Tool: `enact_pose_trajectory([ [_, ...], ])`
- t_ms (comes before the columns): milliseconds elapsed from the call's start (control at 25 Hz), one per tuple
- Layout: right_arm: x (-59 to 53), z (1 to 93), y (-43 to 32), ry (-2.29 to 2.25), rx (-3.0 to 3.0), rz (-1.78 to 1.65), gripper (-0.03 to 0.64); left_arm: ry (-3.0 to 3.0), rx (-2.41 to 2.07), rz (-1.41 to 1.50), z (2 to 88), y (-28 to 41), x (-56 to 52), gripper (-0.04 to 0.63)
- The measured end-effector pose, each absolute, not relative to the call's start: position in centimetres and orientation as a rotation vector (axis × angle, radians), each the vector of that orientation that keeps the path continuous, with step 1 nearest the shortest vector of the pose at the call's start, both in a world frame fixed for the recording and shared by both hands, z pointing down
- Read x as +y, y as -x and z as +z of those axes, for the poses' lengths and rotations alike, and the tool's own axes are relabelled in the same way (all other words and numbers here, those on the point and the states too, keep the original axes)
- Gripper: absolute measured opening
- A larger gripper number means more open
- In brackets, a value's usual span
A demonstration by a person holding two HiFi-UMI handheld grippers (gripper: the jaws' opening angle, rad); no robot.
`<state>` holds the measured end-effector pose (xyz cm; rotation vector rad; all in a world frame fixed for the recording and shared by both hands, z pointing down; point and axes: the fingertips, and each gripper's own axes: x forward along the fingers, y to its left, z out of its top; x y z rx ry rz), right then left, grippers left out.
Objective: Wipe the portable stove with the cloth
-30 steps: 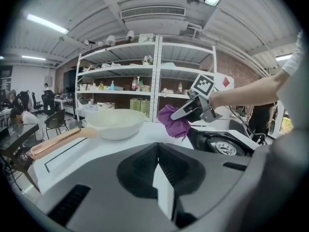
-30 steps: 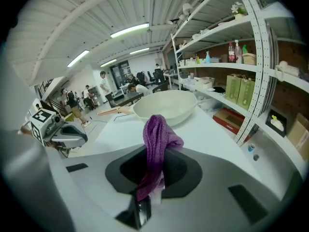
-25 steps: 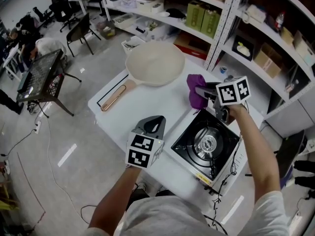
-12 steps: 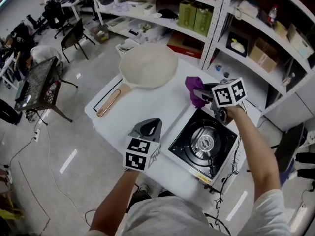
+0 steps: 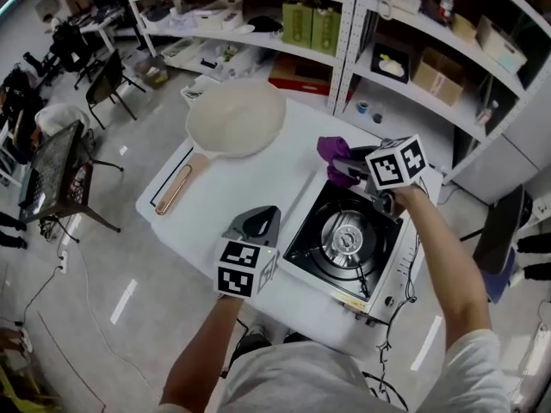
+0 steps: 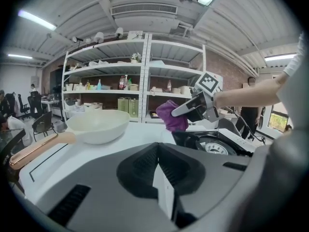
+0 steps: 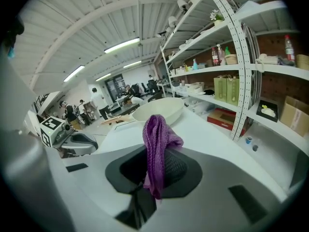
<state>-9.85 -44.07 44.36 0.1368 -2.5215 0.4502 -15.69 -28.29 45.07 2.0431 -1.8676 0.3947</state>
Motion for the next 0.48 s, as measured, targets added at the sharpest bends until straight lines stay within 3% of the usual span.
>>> enact_pose_trajectory([
  [480, -43.9, 44.4, 3.1, -0.257, -2.512, 0.501, 0.063, -2.130, -1.774, 0.392, 44.5, 12.4, -29.6, 0.005],
])
